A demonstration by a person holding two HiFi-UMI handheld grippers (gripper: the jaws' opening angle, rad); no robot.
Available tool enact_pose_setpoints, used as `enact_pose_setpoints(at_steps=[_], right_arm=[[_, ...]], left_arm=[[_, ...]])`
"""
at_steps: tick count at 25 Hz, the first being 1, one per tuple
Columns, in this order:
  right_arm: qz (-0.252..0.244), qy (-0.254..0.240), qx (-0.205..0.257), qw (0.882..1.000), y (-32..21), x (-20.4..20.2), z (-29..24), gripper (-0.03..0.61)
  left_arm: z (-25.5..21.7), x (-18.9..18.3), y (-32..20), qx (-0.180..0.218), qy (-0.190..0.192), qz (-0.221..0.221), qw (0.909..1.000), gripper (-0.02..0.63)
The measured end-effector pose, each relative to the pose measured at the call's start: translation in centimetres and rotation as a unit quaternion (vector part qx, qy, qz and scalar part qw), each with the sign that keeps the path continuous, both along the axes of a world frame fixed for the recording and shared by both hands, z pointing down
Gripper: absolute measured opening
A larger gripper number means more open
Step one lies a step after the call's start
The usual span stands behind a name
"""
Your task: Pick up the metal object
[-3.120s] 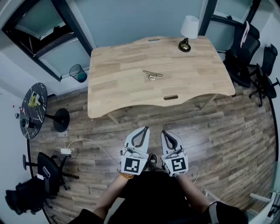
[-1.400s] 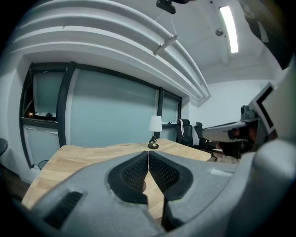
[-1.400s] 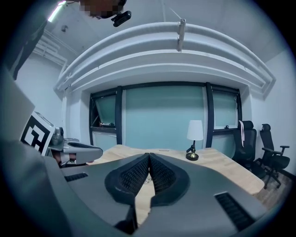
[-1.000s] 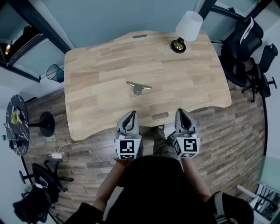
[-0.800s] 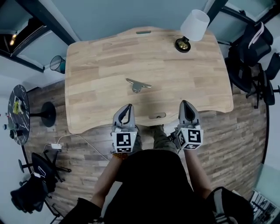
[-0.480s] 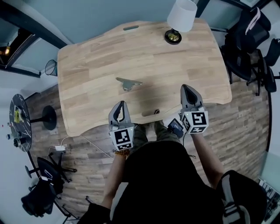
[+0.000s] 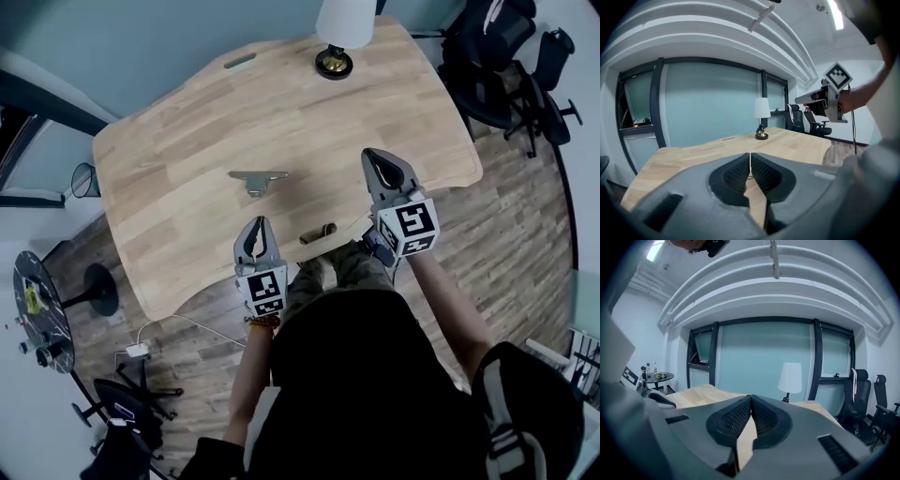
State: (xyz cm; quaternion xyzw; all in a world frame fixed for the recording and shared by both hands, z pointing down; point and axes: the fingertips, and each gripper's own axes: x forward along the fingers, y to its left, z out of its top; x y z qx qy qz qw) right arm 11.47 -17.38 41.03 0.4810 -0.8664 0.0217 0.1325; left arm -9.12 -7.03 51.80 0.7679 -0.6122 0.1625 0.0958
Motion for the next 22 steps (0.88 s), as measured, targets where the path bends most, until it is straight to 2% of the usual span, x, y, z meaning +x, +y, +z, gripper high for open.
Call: enact_pose_setpoints(at_steps=[3, 8, 12, 22], right_arm=[[0.004, -0.013, 0.004, 1.0, 0.1, -0.8, -0.4, 0.005], [0.01, -0.026, 0.0, 1.0, -0.8, -0.7, 1.1, 0.005], [0.012, -0.029, -0.011, 0.999, -1.4, -0.4, 2.6, 0.005], [0.016, -0.025, -0.03, 0.999, -1.3, 0.9, 4.4, 0.005]], left_arm=[[1.1, -0.5, -0.2, -0.015, 0.005, -0.002, 0.9999, 0.018], [4.0, -1.3, -1.6, -0.035, -0.023, 0.008, 0.9991, 0.02], [6.7, -2.9, -2.5, -0.058, -0.018, -0.009, 0.9981, 0.145], [13.9, -2.7, -4.2, -0.112, -0.025, 0.011, 0.9933, 0.277]])
